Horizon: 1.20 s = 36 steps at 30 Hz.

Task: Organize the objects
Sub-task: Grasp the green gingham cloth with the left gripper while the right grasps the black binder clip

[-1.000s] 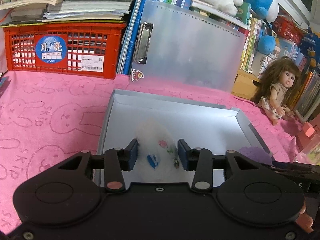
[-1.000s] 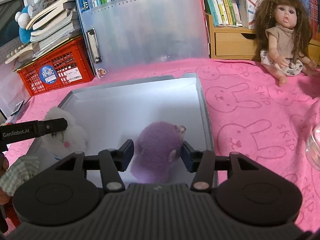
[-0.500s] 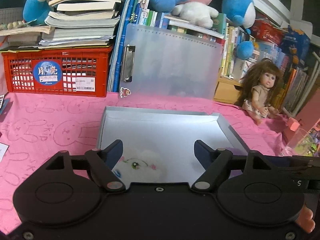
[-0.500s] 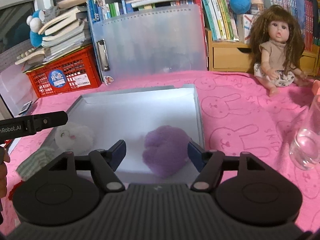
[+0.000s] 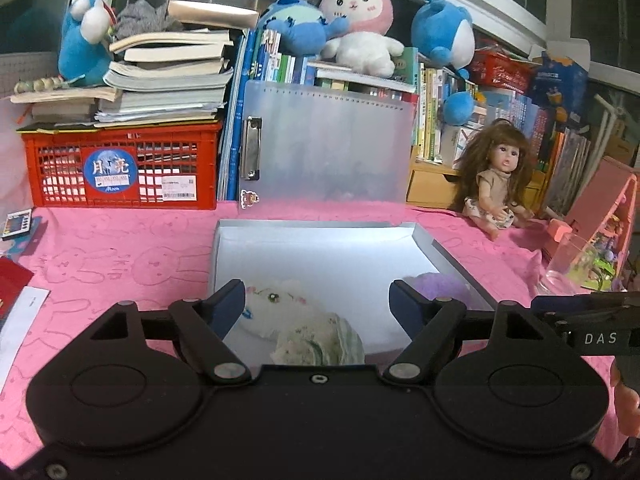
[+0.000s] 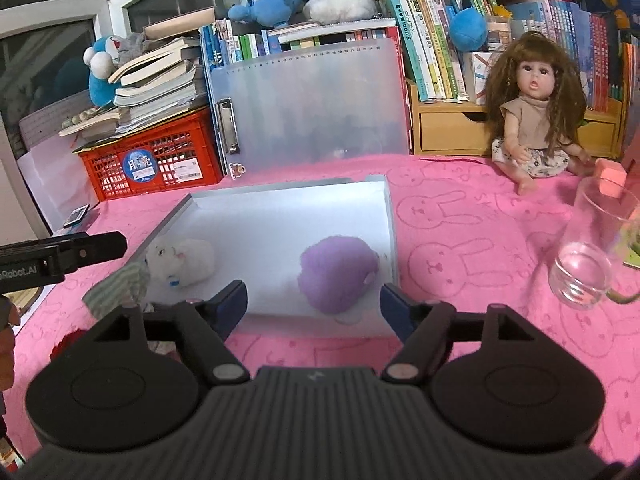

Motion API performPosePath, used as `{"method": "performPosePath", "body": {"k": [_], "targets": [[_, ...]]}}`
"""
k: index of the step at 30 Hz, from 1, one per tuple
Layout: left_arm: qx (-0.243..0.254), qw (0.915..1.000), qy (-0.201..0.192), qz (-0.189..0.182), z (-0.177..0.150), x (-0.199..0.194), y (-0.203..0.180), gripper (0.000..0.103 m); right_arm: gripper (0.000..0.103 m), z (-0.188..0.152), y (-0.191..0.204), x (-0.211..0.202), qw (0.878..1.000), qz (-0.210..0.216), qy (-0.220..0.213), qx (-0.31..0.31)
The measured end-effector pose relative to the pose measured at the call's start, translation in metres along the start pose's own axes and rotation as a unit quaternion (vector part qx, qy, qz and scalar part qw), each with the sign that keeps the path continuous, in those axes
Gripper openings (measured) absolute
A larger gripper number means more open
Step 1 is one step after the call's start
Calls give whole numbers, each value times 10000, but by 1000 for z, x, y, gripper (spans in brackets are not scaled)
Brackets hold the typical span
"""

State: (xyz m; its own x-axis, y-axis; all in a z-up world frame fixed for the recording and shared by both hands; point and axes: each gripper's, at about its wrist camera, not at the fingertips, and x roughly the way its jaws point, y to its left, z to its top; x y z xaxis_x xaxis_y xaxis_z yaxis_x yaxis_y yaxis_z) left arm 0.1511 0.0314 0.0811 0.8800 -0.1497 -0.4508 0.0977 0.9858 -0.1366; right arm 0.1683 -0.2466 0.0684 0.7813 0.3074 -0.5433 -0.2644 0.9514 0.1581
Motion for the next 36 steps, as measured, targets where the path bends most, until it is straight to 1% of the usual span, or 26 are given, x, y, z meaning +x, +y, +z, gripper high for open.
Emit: {"method": "performPosePath", "body": {"k": [3,6,10,16,20,24,27,29,31,33,36], "targets": [[51,10000,-42,-7,-12,-9,-2,79,84,-8,1,-3,10000,-31,22,-53],[114,9999,21,-11,-24,-12,-6,79,84,-16,3,-5,9999,-41,78,-149],[127,9998,83,100,-38,-10,-8,79,84,-28,5,-4,9995,-39,182,-244],[-13,9996,268,118,-52,-1,-3,78,84,-46,12,3,9987,-88,346,-355],[-108,9994,308,146,-56,5,1,76,84,-53,14,5,9985,-163,348,-381],[-362,9990,264,-24,-59,9,7,76,84,-57,17,5,9984,-203,287,-442],[-422,9987,292,-1,-60,14,8,75,81,-60,19,8,9979,-252,311,-500],[-433,9986,316,18,-62,17,8,74,74,-61,20,8,9979,-320,273,-492],[-460,9984,322,18,-63,18,7,74,62,-63,19,8,9978,-391,239,-472],[-435,9985,317,39,-65,19,5,74,58,-64,18,7,9980,-413,214,-429],[-383,9987,332,47,-67,22,3,70,58,-65,17,8,9981,-389,250,-417]]}}
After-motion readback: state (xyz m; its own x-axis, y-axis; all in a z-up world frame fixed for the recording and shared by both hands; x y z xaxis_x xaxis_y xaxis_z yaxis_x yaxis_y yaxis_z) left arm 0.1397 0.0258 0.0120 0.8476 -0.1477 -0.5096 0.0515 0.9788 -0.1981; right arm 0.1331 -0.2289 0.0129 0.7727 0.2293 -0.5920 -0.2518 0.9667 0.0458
